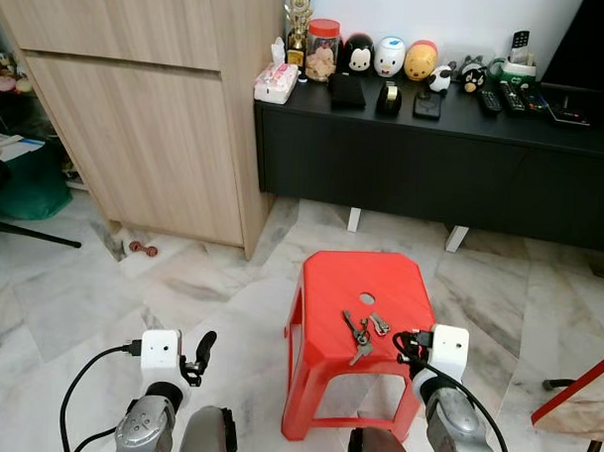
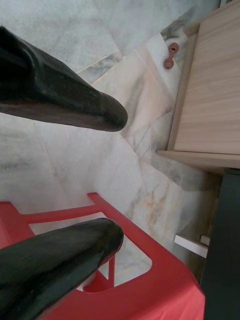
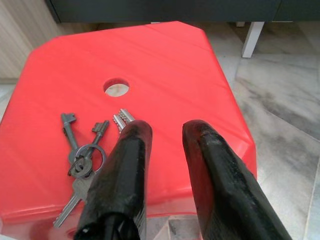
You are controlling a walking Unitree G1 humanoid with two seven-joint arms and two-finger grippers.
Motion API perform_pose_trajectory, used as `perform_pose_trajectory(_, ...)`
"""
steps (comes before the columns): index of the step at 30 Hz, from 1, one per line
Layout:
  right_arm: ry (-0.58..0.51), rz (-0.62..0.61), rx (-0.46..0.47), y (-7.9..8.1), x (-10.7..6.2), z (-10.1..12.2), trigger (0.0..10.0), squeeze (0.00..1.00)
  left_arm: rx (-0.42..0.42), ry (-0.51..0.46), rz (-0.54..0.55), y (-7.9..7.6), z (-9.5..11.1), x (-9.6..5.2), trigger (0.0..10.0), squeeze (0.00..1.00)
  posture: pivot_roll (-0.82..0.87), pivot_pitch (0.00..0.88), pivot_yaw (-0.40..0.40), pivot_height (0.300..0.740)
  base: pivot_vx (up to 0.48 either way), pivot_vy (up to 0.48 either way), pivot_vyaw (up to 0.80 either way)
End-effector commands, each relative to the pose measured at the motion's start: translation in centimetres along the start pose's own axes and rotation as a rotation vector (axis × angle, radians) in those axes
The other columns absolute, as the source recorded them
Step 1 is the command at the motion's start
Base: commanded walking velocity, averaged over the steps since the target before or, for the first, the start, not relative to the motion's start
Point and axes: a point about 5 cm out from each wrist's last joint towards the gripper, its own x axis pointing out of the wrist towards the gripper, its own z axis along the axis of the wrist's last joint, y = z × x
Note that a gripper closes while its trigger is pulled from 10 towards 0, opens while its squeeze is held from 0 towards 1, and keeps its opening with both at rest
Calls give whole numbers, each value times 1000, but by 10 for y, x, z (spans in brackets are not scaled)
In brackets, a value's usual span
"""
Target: Hang keys on a hook
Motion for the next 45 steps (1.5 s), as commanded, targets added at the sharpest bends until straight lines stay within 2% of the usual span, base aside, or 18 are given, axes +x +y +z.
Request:
perform_pose_trajectory(1,-3,1,7,0,0,0,10000,0,-12,9,6,1,-2,0,10000,0,-49,45,-42,615,240,0,0)
perform_pose_trajectory(15,32,36,-19,4,-2,-6,10000,0,-11,17,2,0,-6,0,10000,0,-50,42,-44,615,267,0,0)
perform_pose_trajectory(20,28,53,-27,5,-2,-5,10000,0,-10,16,0,-1,-6,1,10000,0,-51,38,-44,615,294,0,579)
perform_pose_trajectory(25,41,32,-8,2,-2,-8,10000,0,0,23,3,-1,-7,1,10000,0,-49,35,-44,615,292,0,0)
perform_pose_trajectory(36,87,41,-16,3,-4,-14,10000,0,3,29,2,-1,-8,0,10000,0,-50,42,-44,615,0,0,0)
perform_pose_trajectory(45,244,65,-69,4,-7,-31,10000,0,2,31,-4,-2,-9,0,10000,0,-46,52,-46,615,0,0,0)
